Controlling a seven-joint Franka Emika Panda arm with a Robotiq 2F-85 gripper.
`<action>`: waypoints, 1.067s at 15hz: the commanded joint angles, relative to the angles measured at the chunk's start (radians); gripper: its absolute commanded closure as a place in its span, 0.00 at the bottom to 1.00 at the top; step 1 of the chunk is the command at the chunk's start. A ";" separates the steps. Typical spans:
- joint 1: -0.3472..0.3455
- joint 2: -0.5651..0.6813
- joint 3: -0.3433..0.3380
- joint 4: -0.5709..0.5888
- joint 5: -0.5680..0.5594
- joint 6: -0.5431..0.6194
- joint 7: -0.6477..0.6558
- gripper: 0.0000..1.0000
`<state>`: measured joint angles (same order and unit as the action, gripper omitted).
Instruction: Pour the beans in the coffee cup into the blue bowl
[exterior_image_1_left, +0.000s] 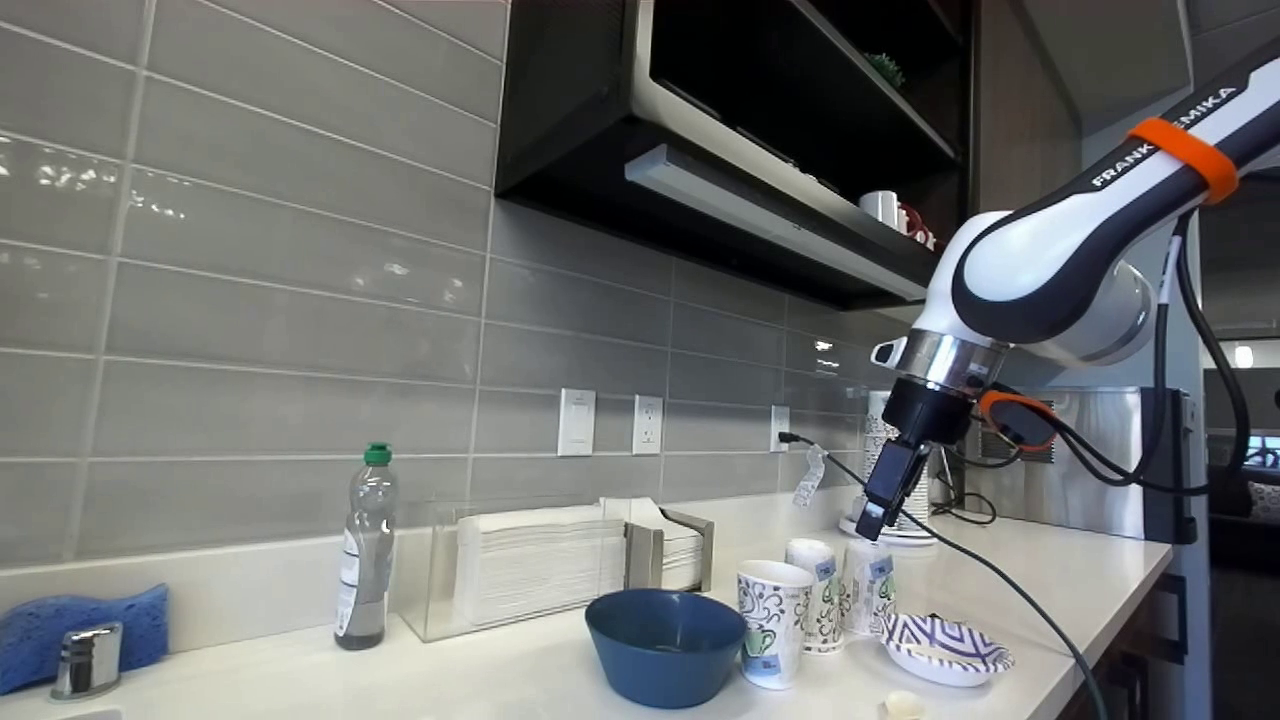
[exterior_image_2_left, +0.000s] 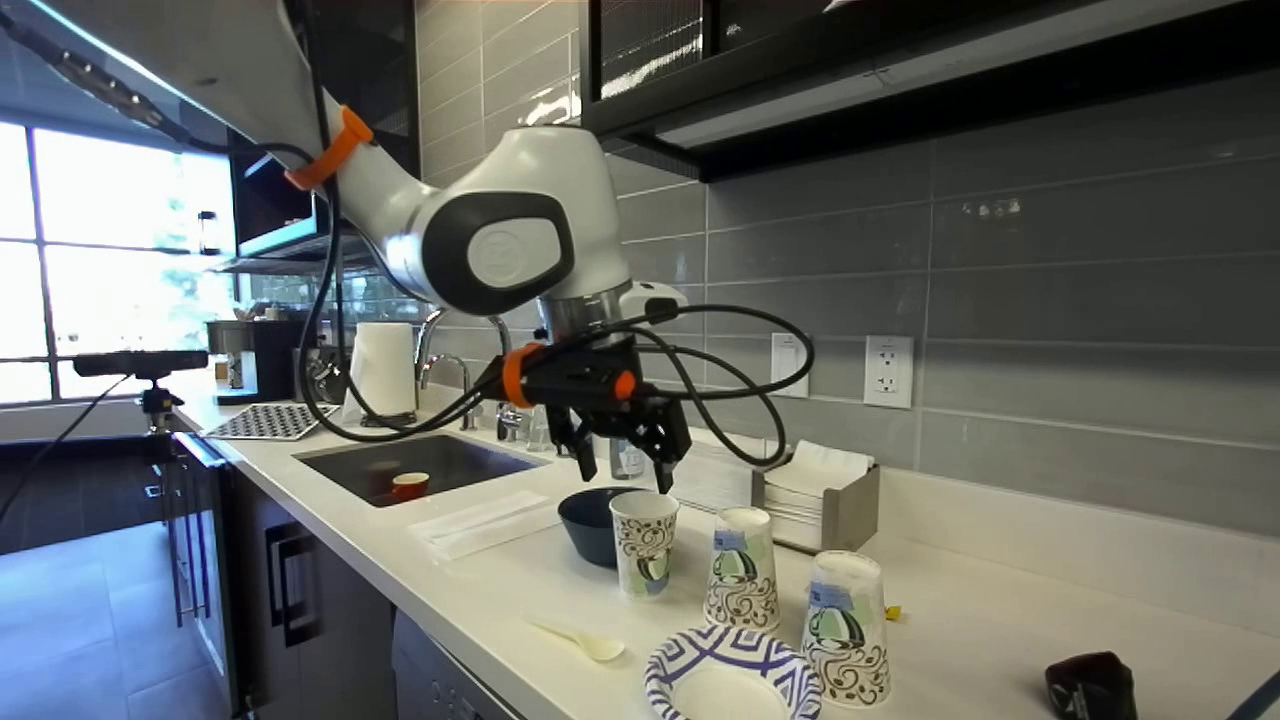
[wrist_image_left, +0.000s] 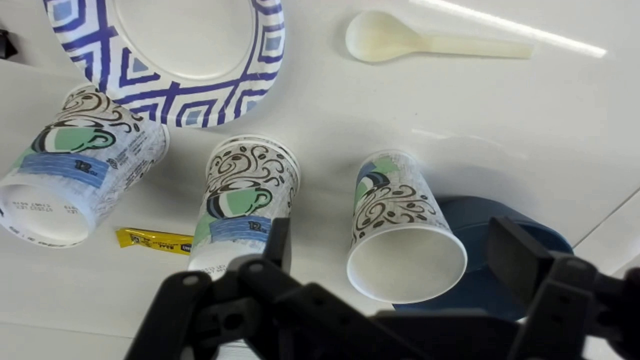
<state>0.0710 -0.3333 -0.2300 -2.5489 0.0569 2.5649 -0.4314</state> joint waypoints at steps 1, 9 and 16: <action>-0.018 0.001 0.019 0.001 0.009 -0.003 -0.005 0.00; -0.011 0.058 0.053 0.008 0.080 0.088 0.117 0.00; -0.014 0.146 0.077 0.023 0.124 0.203 0.228 0.00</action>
<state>0.0675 -0.2380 -0.1695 -2.5494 0.1369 2.7176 -0.2264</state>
